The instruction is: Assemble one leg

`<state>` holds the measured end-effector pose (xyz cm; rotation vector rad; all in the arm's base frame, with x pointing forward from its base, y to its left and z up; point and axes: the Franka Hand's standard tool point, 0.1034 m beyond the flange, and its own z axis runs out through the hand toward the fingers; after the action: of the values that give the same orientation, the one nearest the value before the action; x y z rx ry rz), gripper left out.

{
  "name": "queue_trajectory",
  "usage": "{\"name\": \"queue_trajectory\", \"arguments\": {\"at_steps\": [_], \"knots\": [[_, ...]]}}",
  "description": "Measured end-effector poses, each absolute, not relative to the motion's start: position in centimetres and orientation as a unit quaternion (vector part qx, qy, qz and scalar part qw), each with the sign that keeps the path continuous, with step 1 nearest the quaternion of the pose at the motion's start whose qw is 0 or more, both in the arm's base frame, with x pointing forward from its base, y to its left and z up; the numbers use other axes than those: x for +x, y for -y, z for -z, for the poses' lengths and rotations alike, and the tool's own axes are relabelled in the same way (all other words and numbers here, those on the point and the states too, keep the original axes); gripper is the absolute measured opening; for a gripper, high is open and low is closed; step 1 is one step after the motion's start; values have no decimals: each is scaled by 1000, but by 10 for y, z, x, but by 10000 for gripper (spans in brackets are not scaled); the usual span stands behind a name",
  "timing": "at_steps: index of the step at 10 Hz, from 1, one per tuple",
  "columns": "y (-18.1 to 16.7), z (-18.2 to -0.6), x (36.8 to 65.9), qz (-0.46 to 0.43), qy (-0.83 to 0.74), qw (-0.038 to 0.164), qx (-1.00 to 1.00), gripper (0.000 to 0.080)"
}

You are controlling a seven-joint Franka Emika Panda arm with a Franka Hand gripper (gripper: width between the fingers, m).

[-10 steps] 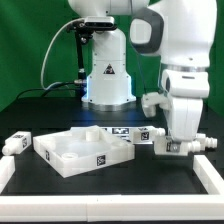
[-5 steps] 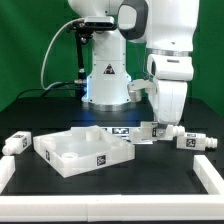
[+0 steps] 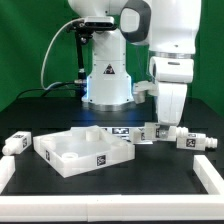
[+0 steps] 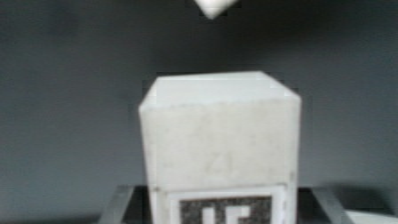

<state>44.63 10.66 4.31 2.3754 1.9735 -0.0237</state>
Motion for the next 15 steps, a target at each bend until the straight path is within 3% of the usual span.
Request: {"name": "queue_trajectory", "arguments": {"at_steps": [3,9,10,11,12,13,15], "knots": [[-108,-13,423,4,-626,8,779,281],[-103,-6,418,11,-625,3,780,281],[-103,-6,418,11,-625,3,780,358],[-103,-6,418,11,-625,3,780,539],[-103,-6,418,11,-625,3,780,539],[-103,-6,419,12,-625,4,780,626],[-97,-34,424,39,-621,20,782,642]]}}
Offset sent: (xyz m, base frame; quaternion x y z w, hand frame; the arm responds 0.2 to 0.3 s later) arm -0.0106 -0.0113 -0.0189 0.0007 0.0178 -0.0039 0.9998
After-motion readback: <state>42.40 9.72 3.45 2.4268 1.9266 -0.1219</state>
